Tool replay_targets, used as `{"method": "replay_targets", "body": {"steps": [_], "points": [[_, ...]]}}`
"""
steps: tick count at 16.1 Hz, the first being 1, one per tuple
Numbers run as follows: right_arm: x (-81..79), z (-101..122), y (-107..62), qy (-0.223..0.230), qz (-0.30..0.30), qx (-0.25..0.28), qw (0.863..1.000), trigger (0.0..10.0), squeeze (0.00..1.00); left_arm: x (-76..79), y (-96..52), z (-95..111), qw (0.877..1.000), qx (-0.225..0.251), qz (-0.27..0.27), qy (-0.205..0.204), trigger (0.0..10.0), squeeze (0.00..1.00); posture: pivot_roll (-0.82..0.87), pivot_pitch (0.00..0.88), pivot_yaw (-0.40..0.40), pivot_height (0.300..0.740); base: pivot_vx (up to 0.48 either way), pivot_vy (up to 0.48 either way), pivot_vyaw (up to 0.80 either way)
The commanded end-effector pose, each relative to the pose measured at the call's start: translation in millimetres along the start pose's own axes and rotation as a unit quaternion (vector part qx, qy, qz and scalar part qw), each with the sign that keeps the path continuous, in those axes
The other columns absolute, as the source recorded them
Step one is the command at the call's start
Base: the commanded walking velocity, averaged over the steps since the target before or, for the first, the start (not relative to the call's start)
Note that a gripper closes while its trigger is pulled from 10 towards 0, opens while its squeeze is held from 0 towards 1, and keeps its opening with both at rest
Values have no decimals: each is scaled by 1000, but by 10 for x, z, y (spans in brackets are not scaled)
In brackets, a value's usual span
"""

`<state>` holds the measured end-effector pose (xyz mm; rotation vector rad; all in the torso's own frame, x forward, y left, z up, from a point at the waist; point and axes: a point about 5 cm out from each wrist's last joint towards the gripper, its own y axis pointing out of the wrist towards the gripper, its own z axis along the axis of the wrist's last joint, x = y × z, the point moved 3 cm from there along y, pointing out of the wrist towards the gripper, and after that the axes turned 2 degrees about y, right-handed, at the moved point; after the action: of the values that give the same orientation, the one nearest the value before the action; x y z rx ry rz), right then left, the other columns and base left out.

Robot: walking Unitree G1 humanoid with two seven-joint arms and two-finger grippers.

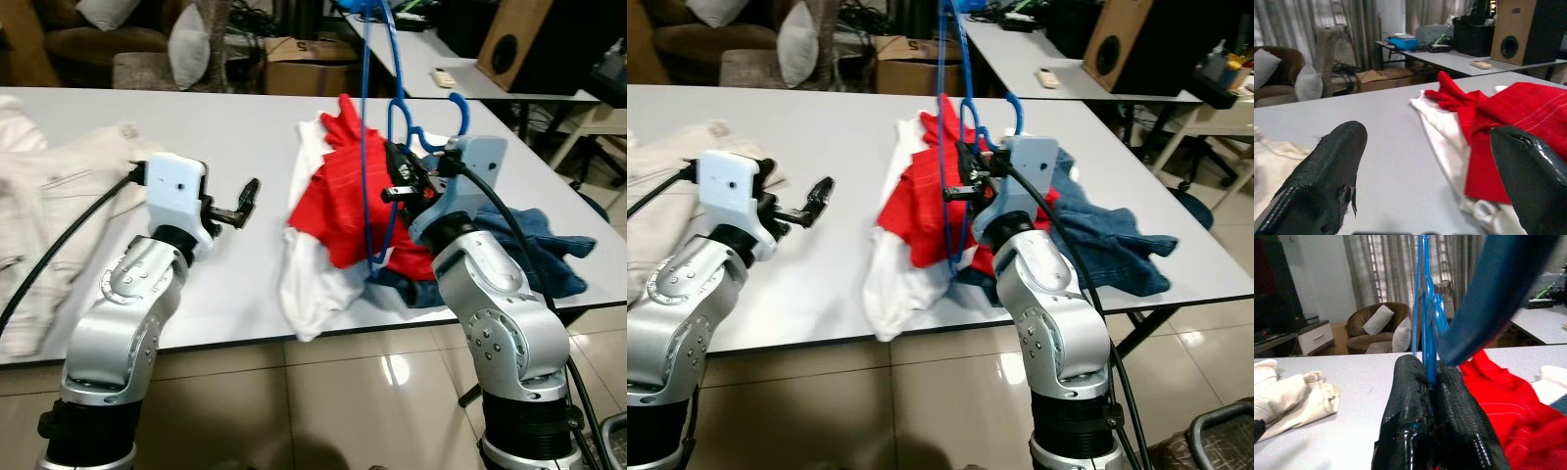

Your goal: Hang hanger

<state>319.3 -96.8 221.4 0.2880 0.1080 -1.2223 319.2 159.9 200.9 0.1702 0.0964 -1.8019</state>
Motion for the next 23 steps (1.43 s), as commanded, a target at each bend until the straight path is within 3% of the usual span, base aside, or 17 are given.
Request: {"method": "replay_targets", "body": {"steps": [1, 6, 12, 14, 16, 18, 19, 23], "points": [[-2, 22, -4, -1, 2, 4, 1000, 10000, 0, 1, -4, 24, 1000, 5, 1, 6, 10000, 0, -44, 0, -80, 740, 0, 289, 0], [-47, -88, -25, -10, 22, -18, 1000, 10000, 0, -11, -3, 32, 1000, 5, 2, 12, 10000, 0, -38, 0, -76, 740, 0, 289, 0], [-204, -247, -164, -42, 97, -65, 992, 10000, 0, 8, 1, -17, 1000, -2, -7, 17, 10000, 0, -41, 0, -57, 740, 0, 289, 0], [-101, -548, -272, -49, 65, -135, 988, 10000, 0, 20, -30, -151, 998, -21, -13, 56, 10000, 0, -43, 0, -54, 740, 0, 289, 0], [-132, -579, -313, -49, 68, -133, 988, 10000, 0, 28, -55, -225, 998, -28, -11, 49, 10000, 0, -43, 0, -54, 740, 0, 291, 0], [-183, -661, -377, -209, 121, -165, 956, 10000, 0, 34, -73, -258, 998, -31, -12, 50, 10000, 0, -43, 0, -53, 740, 0, 292, 0], [-191, -583, -358, -186, 112, -159, 963, 10000, 0, 34, -68, -246, 998, -29, -13, 50, 10000, 0, -43, 0, -53, 740, 0, 289, 0], [-189, -476, -334, -211, 121, -161, 957, 10000, 0, 31, -57, -236, 998, -23, -11, 56, 10000, 0, -44, 0, -59, 740, 0, 290, 0]]}}
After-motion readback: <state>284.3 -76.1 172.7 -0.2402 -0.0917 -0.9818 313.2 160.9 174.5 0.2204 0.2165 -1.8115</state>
